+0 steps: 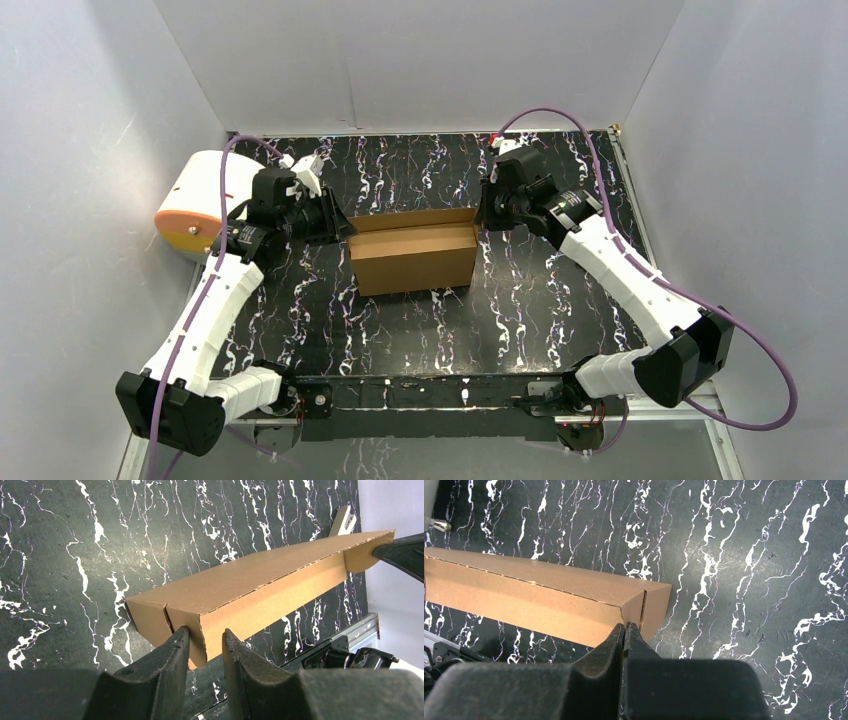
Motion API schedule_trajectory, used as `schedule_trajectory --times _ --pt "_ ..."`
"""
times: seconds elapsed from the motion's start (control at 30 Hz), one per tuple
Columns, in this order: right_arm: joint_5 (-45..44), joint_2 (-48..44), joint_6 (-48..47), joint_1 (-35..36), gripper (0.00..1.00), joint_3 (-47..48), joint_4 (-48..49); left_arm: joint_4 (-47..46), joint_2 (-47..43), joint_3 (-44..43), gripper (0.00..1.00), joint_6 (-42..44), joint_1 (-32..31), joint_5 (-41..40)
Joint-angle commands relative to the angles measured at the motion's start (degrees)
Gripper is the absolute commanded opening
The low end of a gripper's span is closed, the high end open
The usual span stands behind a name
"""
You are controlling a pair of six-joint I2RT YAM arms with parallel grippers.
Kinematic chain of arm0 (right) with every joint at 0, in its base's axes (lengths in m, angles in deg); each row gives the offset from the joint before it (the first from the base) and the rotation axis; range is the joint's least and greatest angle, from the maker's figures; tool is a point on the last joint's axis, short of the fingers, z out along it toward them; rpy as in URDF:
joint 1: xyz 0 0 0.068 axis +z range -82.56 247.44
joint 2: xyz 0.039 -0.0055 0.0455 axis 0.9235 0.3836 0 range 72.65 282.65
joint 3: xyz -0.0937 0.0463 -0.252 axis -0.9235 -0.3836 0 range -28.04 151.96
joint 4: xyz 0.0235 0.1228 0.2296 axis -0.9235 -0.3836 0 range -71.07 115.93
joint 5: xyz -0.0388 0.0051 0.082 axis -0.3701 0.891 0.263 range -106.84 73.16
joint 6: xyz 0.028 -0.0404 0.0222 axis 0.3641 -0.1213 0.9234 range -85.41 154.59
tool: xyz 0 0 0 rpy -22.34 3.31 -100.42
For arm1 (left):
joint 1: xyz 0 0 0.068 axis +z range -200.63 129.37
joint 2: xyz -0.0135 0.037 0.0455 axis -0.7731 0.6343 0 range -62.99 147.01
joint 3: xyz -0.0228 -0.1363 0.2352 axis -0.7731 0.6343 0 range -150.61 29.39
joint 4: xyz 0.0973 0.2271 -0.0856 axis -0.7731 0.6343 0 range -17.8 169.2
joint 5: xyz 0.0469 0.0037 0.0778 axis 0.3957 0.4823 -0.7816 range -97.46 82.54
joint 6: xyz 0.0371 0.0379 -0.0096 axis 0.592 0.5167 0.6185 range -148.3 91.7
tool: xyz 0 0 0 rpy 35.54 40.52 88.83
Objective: Fold the paper box
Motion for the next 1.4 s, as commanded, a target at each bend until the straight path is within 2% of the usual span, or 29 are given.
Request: schedule_trajectory --times 0.0,0.23,0.6,0.97,1.37 --pt "2.83 -0.77 0.53 0.49 0.02 -1.86 0.72 0.64 -2.02 0.32 0.28 -0.01 -0.36 1.32" --pt "3.88 -1.08 1.11 0.47 0.02 -3.27 1.63 1.75 -2.57 0.78 0.27 0.7 -0.29 0.08" --pt "3.41 -2.17 1.04 0.41 0.02 -4.17 1.86 3.2 -2.35 0.37 0.19 1.84 -0.33 -2.07" --pt "4.05 -2.04 1.47 0.41 0.02 -4.52 2.39 1.26 -2.83 0.9 0.19 -2.02 -0.32 1.7" --pt "4.89 -2.26 1.75 0.4 0.02 -5.29 2.92 0.01 -3.13 2.7 0.18 -2.37 -0.48 0.5"
